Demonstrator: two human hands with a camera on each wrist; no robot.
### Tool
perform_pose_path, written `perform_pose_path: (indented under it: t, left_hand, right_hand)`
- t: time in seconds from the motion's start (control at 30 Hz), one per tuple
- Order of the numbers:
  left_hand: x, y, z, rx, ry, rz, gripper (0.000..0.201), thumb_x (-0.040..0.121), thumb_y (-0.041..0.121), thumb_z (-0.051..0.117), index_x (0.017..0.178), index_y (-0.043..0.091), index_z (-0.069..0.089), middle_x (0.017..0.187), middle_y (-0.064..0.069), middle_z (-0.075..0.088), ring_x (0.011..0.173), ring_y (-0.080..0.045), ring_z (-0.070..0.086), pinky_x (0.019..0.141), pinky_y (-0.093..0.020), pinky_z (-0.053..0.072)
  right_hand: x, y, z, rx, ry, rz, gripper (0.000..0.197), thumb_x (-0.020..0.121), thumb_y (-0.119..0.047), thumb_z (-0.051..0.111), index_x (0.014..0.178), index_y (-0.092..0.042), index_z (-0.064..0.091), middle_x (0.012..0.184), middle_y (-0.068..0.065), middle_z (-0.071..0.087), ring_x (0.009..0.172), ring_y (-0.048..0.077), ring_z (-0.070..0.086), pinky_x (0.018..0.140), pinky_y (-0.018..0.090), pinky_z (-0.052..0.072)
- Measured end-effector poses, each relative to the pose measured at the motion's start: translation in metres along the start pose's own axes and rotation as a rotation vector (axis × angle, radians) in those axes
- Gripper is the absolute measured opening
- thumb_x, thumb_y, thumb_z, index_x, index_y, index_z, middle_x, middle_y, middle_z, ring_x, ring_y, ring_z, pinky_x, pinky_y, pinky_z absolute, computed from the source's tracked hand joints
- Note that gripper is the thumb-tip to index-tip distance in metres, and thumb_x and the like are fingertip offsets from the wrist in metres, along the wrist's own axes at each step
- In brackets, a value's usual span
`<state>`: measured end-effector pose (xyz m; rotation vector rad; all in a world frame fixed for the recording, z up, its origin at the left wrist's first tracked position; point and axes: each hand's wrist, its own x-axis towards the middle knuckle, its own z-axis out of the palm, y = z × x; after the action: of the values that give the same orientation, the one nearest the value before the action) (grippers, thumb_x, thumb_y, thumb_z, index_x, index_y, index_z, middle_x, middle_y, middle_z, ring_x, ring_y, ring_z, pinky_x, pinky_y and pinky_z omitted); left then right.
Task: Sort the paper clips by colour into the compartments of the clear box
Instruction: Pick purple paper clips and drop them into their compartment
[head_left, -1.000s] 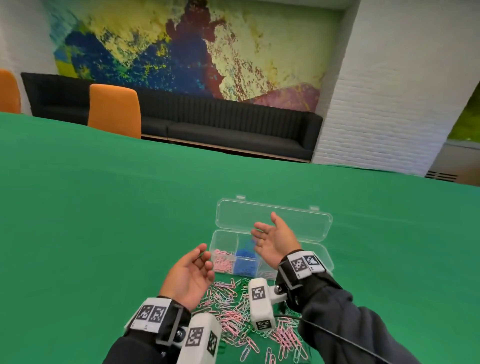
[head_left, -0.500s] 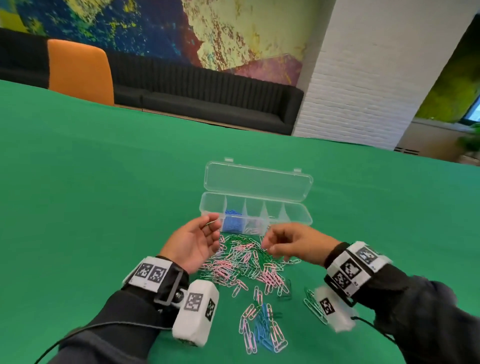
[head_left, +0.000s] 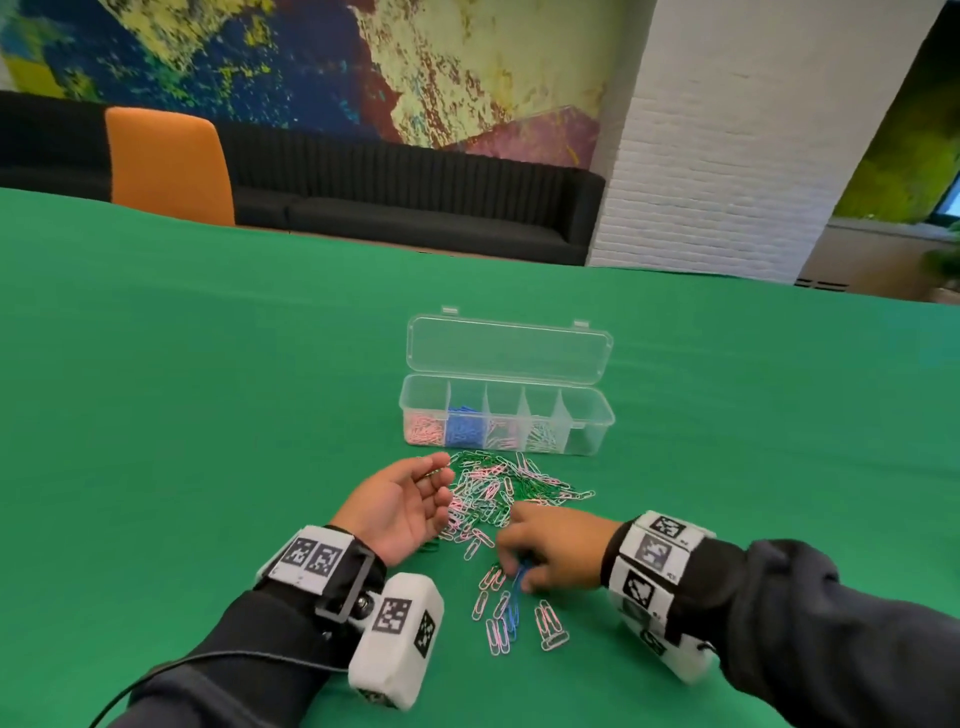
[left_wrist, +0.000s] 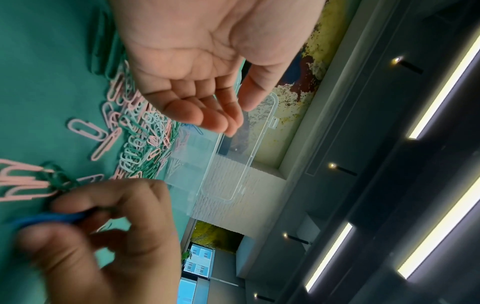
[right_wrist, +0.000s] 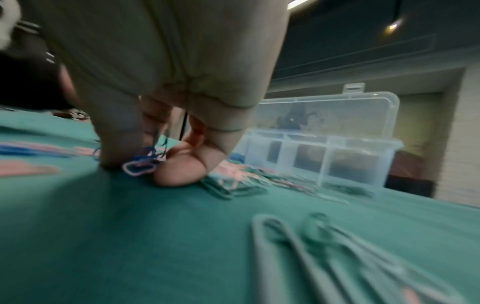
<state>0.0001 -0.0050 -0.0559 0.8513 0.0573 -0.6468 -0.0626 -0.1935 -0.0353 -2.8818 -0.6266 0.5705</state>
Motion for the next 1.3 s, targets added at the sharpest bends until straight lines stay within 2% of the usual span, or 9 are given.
perform_pose_path:
  t: [0.17, 0.27, 0.47, 0.53, 0.73, 0.8, 1.03, 1.17, 1.3]
  left_hand:
    - [0.017, 0.002, 0.01, -0.008, -0.016, -0.008, 0.018, 0.095, 0.015, 0.041, 0.093, 0.01, 0.058, 0.065, -0.002, 0.06, 0.048, -0.011, 0.054, 0.044, -0.018, 0.045]
    - [0.027, 0.012, 0.01, -0.046, -0.016, 0.013, 0.02, 0.095, 0.016, 0.04, 0.09, 0.011, 0.058, 0.065, -0.001, 0.06, 0.048, -0.011, 0.054, 0.044, -0.017, 0.045]
    - [0.039, 0.035, -0.008, -0.137, 0.011, 0.062, 0.021, 0.096, 0.018, 0.039, 0.09, 0.012, 0.059, 0.067, -0.001, 0.061, 0.05, -0.01, 0.055, 0.046, -0.019, 0.047]
    - [0.04, 0.036, -0.014, -0.15, 0.012, 0.062, 0.021, 0.096, 0.018, 0.04, 0.091, 0.013, 0.06, 0.069, -0.001, 0.06, 0.051, -0.01, 0.055, 0.047, -0.019, 0.048]
    - [0.042, 0.032, -0.021, -0.136, 0.011, 0.057, 0.02, 0.095, 0.019, 0.041, 0.091, 0.014, 0.06, 0.069, 0.0, 0.06, 0.053, -0.01, 0.054, 0.049, -0.018, 0.047]
    - [0.042, 0.033, -0.021, -0.13, 0.002, 0.062, 0.02, 0.094, 0.019, 0.041, 0.091, 0.014, 0.061, 0.07, 0.0, 0.06, 0.054, -0.01, 0.054, 0.049, -0.018, 0.047]
    - [0.043, 0.047, -0.032, -0.144, 0.03, 0.093, 0.017, 0.089, 0.018, 0.044, 0.09, 0.014, 0.061, 0.07, 0.0, 0.061, 0.054, -0.01, 0.055, 0.048, -0.018, 0.047]
    - [0.04, 0.059, -0.042, -0.157, 0.059, 0.148, 0.016, 0.077, 0.02, 0.05, 0.087, 0.016, 0.06, 0.067, 0.002, 0.061, 0.051, -0.009, 0.056, 0.048, -0.017, 0.048]
    - [0.041, 0.059, -0.041, -0.161, 0.086, 0.161, 0.022, 0.093, 0.019, 0.039, 0.088, 0.014, 0.059, 0.066, 0.001, 0.061, 0.049, -0.01, 0.055, 0.046, -0.017, 0.047]
  right_hand:
    - [0.014, 0.032, -0.022, -0.04, 0.142, 0.157, 0.014, 0.086, -0.014, 0.059, 0.1, -0.016, 0.061, 0.098, -0.003, 0.043, 0.091, 0.014, 0.048, 0.081, 0.023, 0.039]
    - [0.003, 0.02, -0.024, 0.012, 0.181, 0.032, 0.016, 0.085, -0.016, 0.061, 0.1, -0.017, 0.063, 0.091, -0.008, 0.046, 0.079, 0.006, 0.049, 0.072, 0.02, 0.038]
    - [-0.001, -0.005, 0.007, 0.802, -0.528, -0.105, 0.019, 0.093, -0.001, 0.051, 0.11, 0.005, 0.057, 0.075, -0.008, 0.065, 0.06, -0.001, 0.063, 0.061, 0.016, 0.052]
    - [0.008, -0.002, 0.011, 0.927, -0.576, -0.13, 0.017, 0.094, 0.002, 0.046, 0.106, -0.002, 0.058, 0.077, -0.008, 0.068, 0.062, 0.001, 0.066, 0.058, 0.015, 0.054]
    - [0.033, 0.021, -0.012, 1.03, 0.022, 0.013, 0.021, 0.092, 0.006, 0.048, 0.096, -0.013, 0.057, 0.087, 0.004, 0.063, 0.064, 0.006, 0.064, 0.059, 0.019, 0.053]
    - [0.025, 0.026, -0.02, 1.065, 0.049, -0.011, 0.019, 0.093, 0.005, 0.046, 0.093, -0.011, 0.057, 0.08, 0.002, 0.066, 0.061, 0.008, 0.064, 0.058, 0.021, 0.053]
    - [-0.004, 0.022, 0.001, 0.959, -0.66, -0.013, 0.017, 0.094, -0.006, 0.046, 0.094, -0.019, 0.058, 0.071, -0.009, 0.07, 0.06, 0.003, 0.067, 0.057, 0.017, 0.054]
    - [0.01, 0.028, -0.012, 0.855, -0.199, 0.108, 0.017, 0.093, -0.003, 0.051, 0.091, -0.02, 0.056, 0.072, -0.005, 0.064, 0.056, 0.005, 0.062, 0.053, 0.019, 0.051]
    - [0.036, 0.033, -0.04, 0.45, 0.26, 0.15, 0.018, 0.089, -0.008, 0.057, 0.088, -0.026, 0.058, 0.074, -0.007, 0.055, 0.061, 0.004, 0.051, 0.06, 0.016, 0.046]
